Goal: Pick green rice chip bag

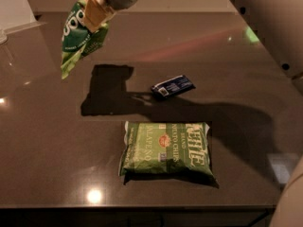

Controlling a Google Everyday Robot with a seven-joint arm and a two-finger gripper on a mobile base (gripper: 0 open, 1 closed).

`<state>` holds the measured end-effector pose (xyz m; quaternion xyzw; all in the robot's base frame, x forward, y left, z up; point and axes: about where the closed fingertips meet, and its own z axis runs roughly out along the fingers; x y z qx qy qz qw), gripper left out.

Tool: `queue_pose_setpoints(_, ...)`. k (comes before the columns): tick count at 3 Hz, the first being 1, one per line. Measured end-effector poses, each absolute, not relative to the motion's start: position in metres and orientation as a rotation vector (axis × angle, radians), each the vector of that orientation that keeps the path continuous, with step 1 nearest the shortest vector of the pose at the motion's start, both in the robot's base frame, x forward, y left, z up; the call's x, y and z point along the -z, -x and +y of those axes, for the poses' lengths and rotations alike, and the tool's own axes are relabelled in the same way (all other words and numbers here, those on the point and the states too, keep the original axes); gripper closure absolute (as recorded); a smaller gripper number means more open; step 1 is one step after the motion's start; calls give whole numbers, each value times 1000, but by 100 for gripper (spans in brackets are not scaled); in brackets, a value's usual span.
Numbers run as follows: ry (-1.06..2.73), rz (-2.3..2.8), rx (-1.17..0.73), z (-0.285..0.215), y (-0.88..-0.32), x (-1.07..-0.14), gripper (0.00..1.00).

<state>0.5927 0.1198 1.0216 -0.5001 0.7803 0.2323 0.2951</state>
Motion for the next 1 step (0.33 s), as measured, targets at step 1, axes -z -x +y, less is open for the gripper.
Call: queue_pose_setpoints(1,1331,2076,-618,120,-593,-1022,100)
